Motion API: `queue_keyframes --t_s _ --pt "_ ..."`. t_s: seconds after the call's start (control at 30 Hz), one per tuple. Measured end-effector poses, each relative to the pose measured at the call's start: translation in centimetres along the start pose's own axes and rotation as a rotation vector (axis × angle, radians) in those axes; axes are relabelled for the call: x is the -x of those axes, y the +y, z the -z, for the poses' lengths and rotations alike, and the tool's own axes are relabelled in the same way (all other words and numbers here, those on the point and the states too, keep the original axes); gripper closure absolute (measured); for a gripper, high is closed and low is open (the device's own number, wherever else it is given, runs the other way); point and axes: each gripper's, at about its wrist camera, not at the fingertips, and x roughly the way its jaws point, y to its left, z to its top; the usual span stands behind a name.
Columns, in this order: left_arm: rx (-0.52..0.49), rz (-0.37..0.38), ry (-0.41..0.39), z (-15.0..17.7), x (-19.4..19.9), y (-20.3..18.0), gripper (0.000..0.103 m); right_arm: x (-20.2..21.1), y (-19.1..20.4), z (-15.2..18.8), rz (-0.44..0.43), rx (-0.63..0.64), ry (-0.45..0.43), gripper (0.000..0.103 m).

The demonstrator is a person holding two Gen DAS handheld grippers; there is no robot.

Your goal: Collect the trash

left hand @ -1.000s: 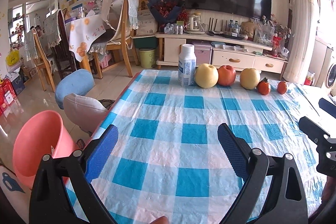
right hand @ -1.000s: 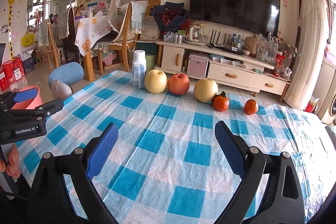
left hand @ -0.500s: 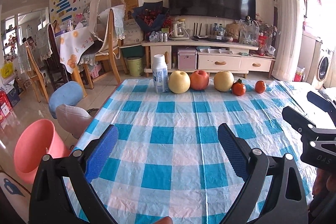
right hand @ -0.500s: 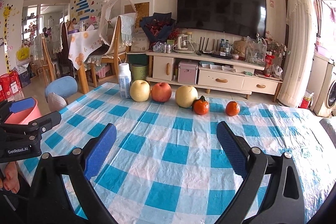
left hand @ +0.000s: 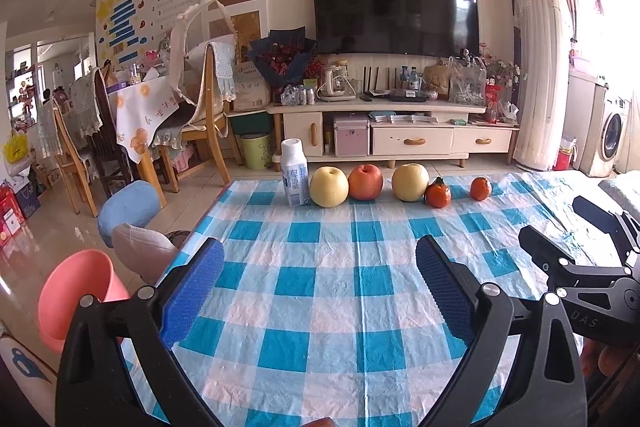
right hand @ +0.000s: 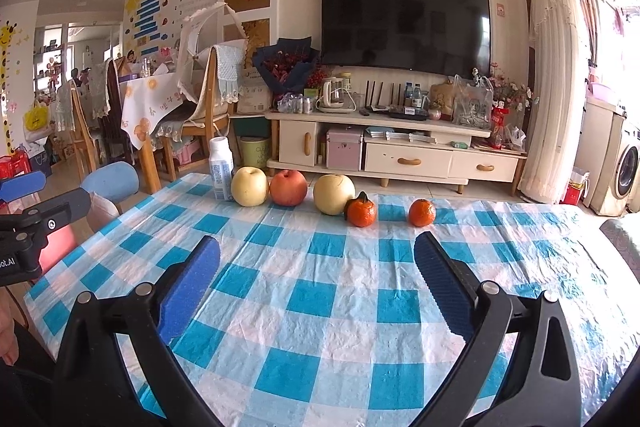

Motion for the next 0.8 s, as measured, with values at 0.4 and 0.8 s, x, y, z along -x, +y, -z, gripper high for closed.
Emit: queue_keyframes --t_s 0.4,0.8 --pt "-0.009 -0.004 0.016 0.3 -0.8 -0.1 0.007 -0.4 -0.2 0.4 -0.002 0.003 0.017 0.004" --pt "-0.008 0.029 0.035 1.1 -3.3 0.1 0.007 -2.4 0.3 1.1 -0.025 0.016 0.069 0.004"
